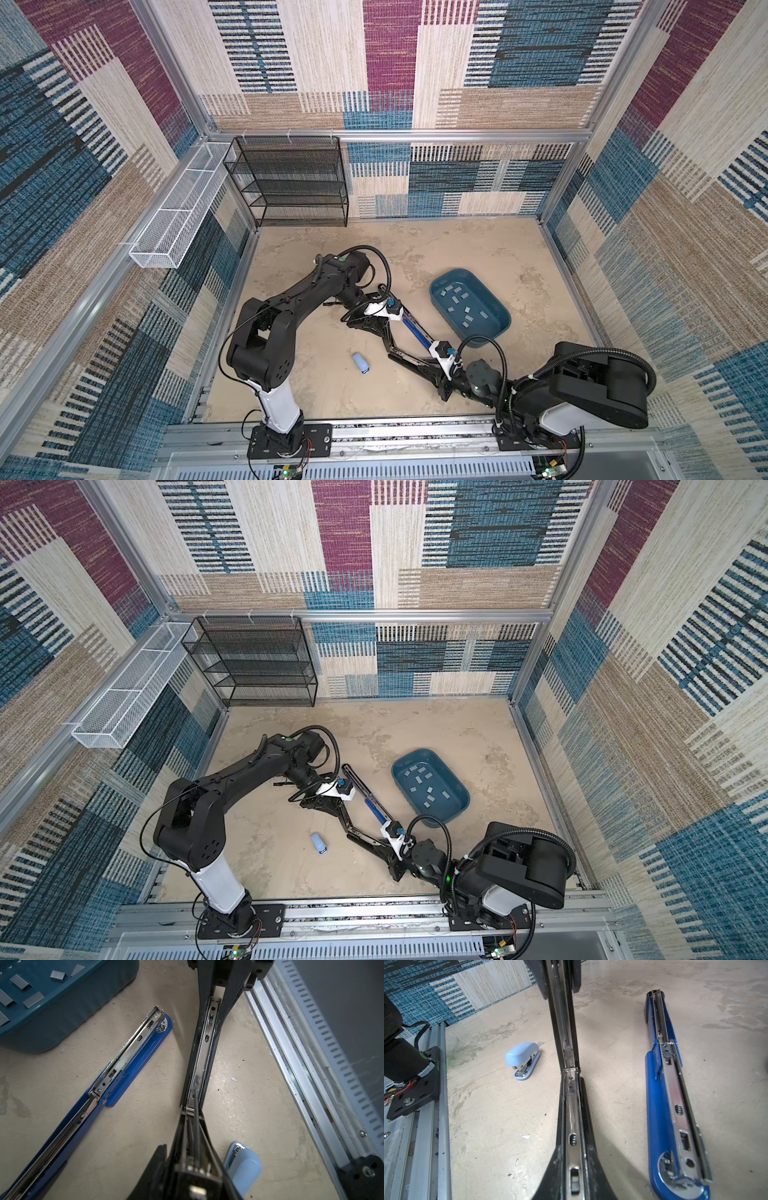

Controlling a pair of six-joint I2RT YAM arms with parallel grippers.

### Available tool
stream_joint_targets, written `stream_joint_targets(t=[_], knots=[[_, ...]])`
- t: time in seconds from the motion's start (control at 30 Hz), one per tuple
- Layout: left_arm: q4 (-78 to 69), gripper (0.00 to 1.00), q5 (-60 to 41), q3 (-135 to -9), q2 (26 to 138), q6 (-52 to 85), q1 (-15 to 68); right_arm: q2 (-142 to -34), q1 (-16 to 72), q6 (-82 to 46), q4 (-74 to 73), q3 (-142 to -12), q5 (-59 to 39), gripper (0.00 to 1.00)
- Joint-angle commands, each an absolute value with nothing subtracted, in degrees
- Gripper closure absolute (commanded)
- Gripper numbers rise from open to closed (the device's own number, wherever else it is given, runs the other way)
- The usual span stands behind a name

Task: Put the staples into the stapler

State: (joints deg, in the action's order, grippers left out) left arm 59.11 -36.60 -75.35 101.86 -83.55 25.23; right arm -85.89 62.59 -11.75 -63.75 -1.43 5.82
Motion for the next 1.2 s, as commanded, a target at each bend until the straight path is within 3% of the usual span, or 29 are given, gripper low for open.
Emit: stream_joint_targets(t=[0.0, 0.97, 1.0, 1.07, 1.17], knots=[[53.9, 1.00, -21.3, -73.2, 102.7, -84.8, 25.1, -85.3, 62.7, -14.2, -66.9, -1.1, 9.0, 1.00], [48.5, 1.00, -14.9, -69.4, 103.6, -85.2, 23.6, -83.3, 63.4, -14.9, -67.2, 0.6, 12.0, 1.00], [48.2, 0.96, -15.1, -69.2, 103.2, -84.8, 23.6, -83.2, 63.4, -14.9, -67.1, 0.7, 12.3, 1.00], [47.3, 0.76, -15.4, -69.0, 102.0, -84.3, 23.4, -83.0, 63.4, -15.0, -66.8, 0.6, 12.6, 1.00], [46.4, 0.64, -16.1, -68.4, 100.3, -84.0, 22.7, -83.1, 63.4, -15.3, -66.8, 0.7, 13.0, 1.00]])
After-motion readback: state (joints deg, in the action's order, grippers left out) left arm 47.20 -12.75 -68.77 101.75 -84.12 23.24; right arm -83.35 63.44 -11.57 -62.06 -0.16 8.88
